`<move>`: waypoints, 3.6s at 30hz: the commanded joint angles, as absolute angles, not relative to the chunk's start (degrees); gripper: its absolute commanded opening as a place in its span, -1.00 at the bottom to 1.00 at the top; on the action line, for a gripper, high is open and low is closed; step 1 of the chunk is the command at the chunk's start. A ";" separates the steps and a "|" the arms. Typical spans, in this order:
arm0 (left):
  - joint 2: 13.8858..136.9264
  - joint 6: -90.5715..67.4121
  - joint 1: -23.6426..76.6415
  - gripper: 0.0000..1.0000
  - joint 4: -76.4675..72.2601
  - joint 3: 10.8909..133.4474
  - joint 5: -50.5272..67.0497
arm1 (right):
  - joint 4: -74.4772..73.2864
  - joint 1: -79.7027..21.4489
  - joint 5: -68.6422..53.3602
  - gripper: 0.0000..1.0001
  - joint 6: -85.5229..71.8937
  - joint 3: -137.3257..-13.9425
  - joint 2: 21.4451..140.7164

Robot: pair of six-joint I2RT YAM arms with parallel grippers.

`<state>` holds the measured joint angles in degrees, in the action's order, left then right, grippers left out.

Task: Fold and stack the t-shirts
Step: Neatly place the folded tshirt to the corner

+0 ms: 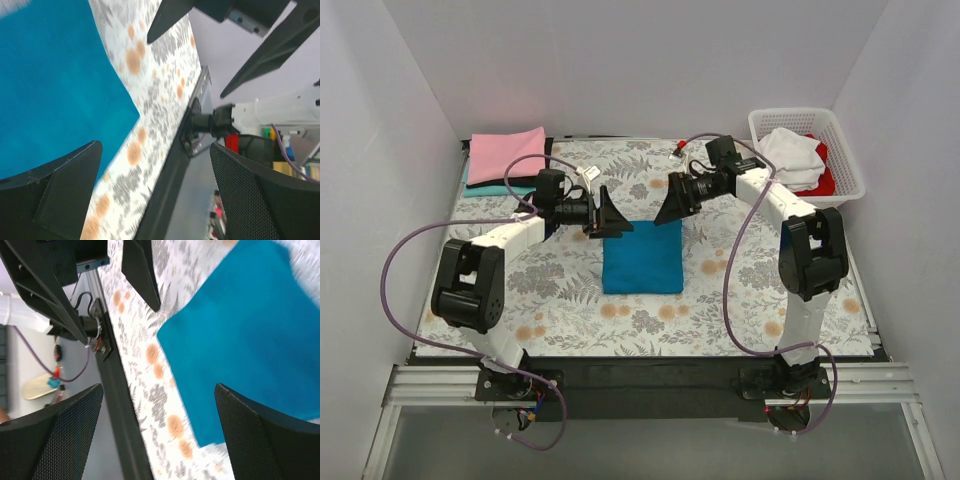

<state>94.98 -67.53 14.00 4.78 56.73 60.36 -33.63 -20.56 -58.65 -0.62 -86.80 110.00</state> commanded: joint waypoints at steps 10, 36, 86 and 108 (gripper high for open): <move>120.14 -77.60 10.91 0.58 -12.57 70.14 53.09 | -27.86 -17.67 -55.38 0.97 -2.64 -102.48 134.81; 87.21 -48.16 -12.03 0.78 23.99 71.28 41.33 | -33.75 -29.07 -27.01 0.97 19.14 -95.99 106.01; 90.26 -77.92 -11.00 0.75 -2.94 39.03 49.66 | -28.65 -55.11 -10.36 -0.97 25.05 -88.86 112.15; 112.23 -107.75 12.38 0.80 -27.17 43.94 38.15 | -29.53 -52.82 -17.23 -0.97 22.77 -94.56 113.11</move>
